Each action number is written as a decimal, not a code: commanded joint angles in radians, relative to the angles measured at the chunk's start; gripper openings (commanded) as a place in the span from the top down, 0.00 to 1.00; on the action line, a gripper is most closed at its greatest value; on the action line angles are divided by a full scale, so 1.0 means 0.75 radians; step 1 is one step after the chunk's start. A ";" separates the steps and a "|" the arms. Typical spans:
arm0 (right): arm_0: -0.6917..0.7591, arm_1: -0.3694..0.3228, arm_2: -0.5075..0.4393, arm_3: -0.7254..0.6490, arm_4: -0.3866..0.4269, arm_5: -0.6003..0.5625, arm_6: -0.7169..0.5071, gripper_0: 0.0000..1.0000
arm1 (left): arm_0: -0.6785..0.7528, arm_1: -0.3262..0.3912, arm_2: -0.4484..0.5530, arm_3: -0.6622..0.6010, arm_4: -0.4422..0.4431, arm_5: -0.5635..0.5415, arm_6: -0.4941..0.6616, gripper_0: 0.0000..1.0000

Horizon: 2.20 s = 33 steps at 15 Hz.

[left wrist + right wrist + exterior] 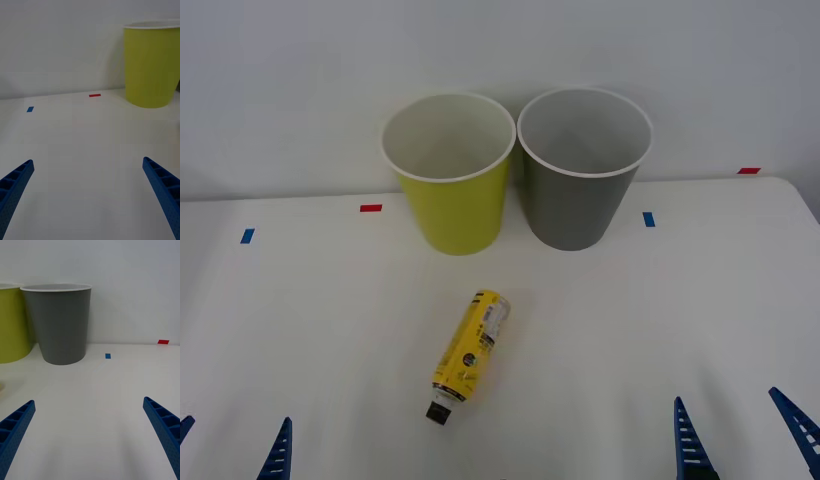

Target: Put cans in the gray bin and PET bottles in the light green bin.

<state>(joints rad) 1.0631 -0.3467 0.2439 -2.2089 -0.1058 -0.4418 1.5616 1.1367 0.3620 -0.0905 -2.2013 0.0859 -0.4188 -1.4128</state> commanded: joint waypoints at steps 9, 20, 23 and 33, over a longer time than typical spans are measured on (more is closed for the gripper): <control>0.000 0.000 0.000 0.000 0.000 0.000 0.000 0.00 | 0.000 0.000 0.000 0.000 0.000 0.000 0.000 0.00; 0.000 0.000 0.000 0.000 0.000 0.000 0.000 0.00 | 0.000 0.000 0.000 0.000 0.000 0.000 0.000 0.00; 0.000 0.000 0.000 0.000 0.000 0.000 0.000 0.00 | 0.000 0.000 0.000 0.000 0.000 0.000 0.000 0.00; 0.000 0.000 0.000 0.000 0.000 0.000 0.000 0.00 | 0.000 0.000 0.000 0.000 0.000 0.000 0.000 0.00</control>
<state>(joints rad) 1.0631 -0.3467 0.2439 -2.2089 -0.1058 -0.4418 1.5616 1.1367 0.3620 -0.0905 -2.2013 0.0859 -0.4188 -1.4128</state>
